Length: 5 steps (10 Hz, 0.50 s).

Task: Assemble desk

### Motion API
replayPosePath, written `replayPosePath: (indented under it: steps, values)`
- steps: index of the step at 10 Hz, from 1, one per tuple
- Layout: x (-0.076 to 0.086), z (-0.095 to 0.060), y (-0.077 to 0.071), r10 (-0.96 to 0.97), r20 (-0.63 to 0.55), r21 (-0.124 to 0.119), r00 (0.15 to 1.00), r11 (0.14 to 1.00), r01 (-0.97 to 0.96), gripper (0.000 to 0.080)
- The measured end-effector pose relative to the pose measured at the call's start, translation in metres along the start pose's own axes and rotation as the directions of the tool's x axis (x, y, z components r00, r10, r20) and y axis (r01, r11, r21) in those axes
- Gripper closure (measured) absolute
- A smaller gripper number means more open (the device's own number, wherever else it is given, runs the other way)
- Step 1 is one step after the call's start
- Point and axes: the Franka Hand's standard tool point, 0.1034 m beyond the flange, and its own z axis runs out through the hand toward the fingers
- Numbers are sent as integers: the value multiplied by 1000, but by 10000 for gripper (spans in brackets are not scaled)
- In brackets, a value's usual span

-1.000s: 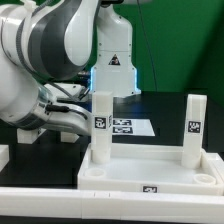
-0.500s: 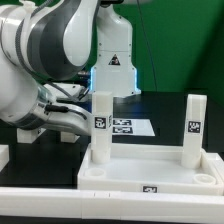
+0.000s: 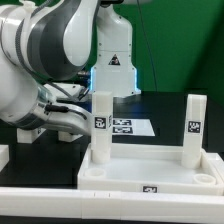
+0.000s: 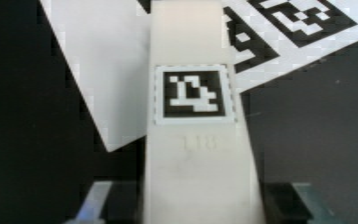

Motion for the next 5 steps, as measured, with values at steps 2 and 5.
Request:
replayPosePath:
  steps: [2,5]
  values:
    - [1,-3,2,-4,-5,1,1000,1000,4,511]
    - [-5,-40,1,-51,-64,-29,997,998,49,509]
